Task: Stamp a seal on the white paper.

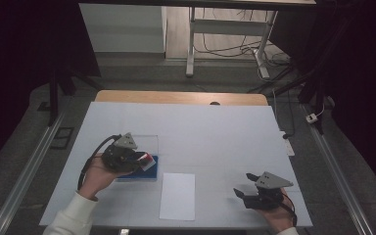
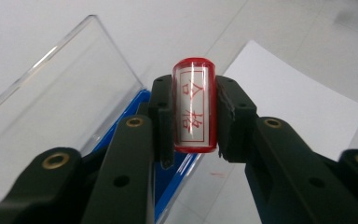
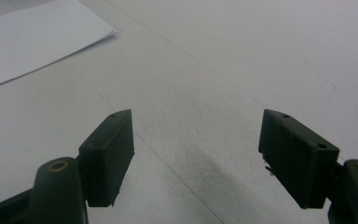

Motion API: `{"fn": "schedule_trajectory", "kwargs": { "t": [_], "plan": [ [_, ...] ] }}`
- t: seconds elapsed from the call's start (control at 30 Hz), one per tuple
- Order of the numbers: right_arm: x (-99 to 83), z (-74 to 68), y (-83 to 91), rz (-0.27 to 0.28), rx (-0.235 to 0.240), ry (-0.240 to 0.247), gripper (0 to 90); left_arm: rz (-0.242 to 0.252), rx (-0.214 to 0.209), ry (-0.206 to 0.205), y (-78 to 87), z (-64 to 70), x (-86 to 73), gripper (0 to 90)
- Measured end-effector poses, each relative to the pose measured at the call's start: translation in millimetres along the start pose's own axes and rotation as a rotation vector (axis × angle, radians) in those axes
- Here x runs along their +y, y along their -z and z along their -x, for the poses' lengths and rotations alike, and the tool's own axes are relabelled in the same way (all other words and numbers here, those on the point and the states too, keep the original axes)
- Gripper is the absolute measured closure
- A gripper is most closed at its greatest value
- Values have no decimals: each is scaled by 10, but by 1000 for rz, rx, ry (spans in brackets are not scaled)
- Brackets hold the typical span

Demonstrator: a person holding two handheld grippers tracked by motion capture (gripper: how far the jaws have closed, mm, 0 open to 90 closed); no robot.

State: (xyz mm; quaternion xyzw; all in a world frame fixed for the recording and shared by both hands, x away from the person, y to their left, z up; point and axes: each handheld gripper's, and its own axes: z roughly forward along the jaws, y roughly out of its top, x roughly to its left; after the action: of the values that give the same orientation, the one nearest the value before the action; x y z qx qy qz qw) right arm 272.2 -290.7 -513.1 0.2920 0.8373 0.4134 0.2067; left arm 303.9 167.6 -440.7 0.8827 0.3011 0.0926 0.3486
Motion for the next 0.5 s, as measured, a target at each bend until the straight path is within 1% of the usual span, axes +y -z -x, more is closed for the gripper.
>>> {"fn": "schedule_trajectory", "kwargs": {
  "t": [0.1,0.13,0.2,0.23,0.33,0.5],
  "plan": [
    [-4,4,0,8,8,-4,260,-5,-10,-8,-28,25,12,704],
    [-3,7,4,2,-1,1,260,-5,-14,-10,-37,27,14,703],
    [-5,10,3,3,5,-2,261,-7,-16,-14,-51,35,15,704],
    [-4,7,5,1,-2,0,261,-7,-17,-15,-55,37,15,703],
    [-6,7,0,8,8,0,261,-4,-23,-14,-55,39,15,703],
    [-8,8,-6,2,14,2,261,3,-31,-19,-57,59,24,704]
  ]
}}
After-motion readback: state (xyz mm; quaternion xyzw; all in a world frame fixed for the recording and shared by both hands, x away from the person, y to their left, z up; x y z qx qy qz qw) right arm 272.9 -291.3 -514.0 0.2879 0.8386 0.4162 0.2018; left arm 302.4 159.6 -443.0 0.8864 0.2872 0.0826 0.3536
